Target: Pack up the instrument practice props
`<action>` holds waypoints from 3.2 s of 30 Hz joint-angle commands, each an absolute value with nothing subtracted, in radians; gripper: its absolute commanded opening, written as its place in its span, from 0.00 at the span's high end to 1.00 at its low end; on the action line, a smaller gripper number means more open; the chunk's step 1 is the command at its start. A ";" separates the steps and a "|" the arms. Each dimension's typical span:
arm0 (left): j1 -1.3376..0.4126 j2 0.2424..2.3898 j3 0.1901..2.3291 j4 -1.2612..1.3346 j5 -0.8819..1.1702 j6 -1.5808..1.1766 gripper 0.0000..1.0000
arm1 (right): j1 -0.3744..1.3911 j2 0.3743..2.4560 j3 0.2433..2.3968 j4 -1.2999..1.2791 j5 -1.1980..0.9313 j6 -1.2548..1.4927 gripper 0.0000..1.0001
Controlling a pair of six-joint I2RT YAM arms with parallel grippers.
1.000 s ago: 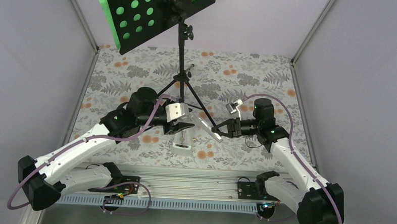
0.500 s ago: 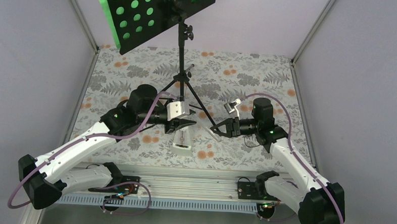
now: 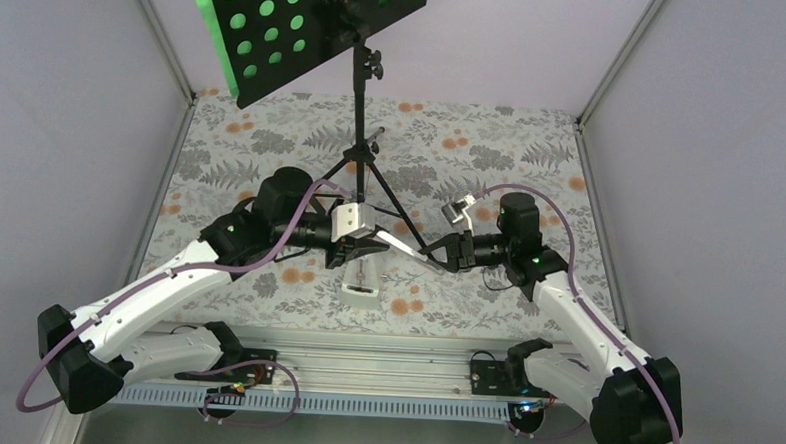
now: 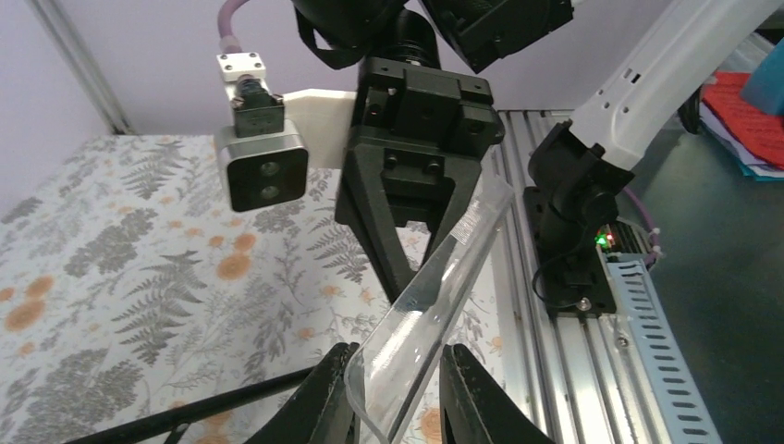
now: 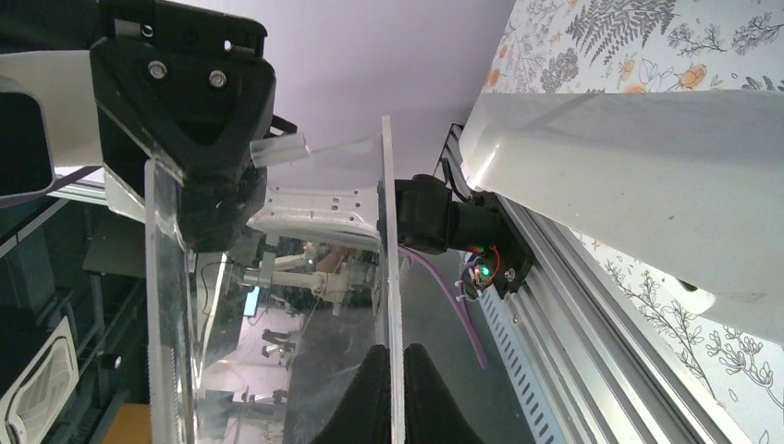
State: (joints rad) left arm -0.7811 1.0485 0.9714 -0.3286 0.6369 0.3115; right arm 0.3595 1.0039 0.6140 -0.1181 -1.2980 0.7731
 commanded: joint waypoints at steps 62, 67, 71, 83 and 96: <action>-0.746 0.956 0.826 0.127 0.423 -0.235 0.98 | 0.421 0.775 0.457 0.548 -0.466 1.258 0.00; -0.747 0.923 0.799 0.158 0.392 -0.259 0.98 | 0.542 0.925 0.515 0.727 -0.415 1.265 0.00; -0.747 0.900 0.782 0.174 0.378 -0.274 0.98 | 0.603 0.993 0.577 0.781 -0.363 1.240 0.00; -0.748 0.876 0.734 0.279 0.364 -0.320 0.98 | 0.695 1.086 0.660 0.829 -0.295 1.225 0.17; -0.747 0.871 0.709 0.320 0.338 -0.343 0.98 | 0.722 1.108 0.668 0.795 -0.241 1.226 0.15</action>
State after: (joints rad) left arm -0.7486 0.8871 0.7181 0.2611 0.3645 -0.3294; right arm 0.7052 1.1023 0.6476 0.7776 -0.2920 1.2358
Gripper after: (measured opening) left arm 0.120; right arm 0.863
